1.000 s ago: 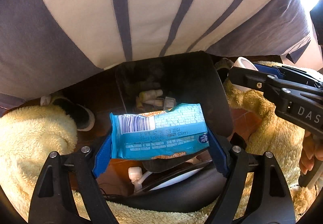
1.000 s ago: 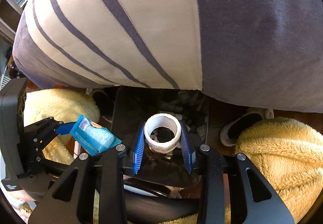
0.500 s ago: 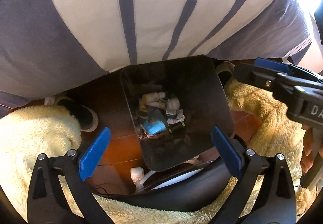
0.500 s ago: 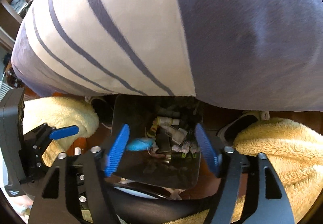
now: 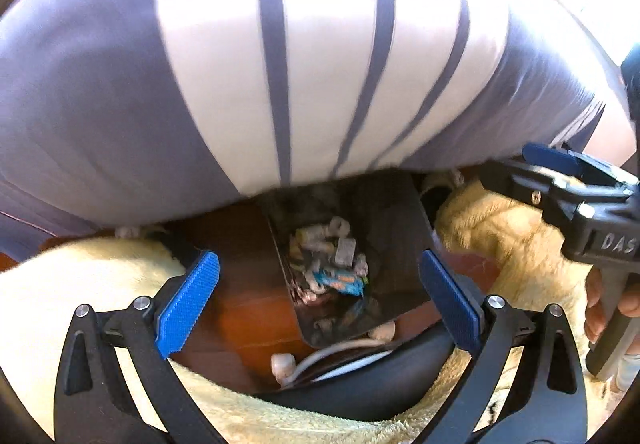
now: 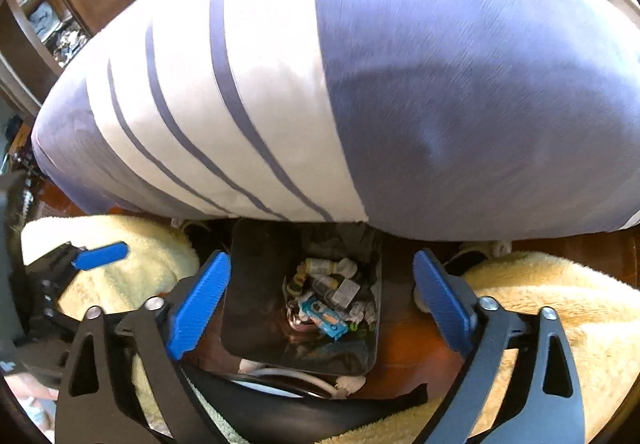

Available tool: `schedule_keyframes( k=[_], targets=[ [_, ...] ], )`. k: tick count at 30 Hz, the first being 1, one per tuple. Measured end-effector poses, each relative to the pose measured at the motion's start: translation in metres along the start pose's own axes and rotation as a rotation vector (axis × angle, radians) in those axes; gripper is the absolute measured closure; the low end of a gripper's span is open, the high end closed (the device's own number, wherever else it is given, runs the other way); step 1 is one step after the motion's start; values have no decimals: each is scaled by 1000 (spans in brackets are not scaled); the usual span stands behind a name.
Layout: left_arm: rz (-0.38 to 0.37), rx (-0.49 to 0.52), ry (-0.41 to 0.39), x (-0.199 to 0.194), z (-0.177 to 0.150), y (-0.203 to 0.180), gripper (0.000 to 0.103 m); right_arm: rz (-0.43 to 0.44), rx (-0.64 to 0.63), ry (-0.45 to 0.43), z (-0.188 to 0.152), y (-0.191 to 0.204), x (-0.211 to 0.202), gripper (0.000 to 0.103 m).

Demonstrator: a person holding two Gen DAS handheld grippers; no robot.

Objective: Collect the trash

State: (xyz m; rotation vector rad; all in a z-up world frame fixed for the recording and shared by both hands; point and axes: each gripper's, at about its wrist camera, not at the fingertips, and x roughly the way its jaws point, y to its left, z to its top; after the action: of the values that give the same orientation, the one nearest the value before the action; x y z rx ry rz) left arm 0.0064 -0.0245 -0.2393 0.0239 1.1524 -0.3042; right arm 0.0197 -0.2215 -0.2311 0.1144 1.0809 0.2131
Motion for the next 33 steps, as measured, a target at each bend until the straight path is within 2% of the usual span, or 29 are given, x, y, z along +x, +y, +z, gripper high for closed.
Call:
schedule_keyframes(
  k=[8, 17, 29, 33],
  targets=[
    [50, -3, -246, -93, 25, 0, 8, -77, -18, -211, 15, 1, -77, 4],
    [89, -2, -484, -186, 48, -5, 8, -96, -33, -449, 34, 5, -161, 4],
    [118, 26, -686, -254, 54, -27, 8, -133, -81, -717, 51, 24, -250, 3],
    [129, 32, -738, -271, 54, -32, 8, -129, -95, -770, 51, 29, -267, 3]
  ],
)
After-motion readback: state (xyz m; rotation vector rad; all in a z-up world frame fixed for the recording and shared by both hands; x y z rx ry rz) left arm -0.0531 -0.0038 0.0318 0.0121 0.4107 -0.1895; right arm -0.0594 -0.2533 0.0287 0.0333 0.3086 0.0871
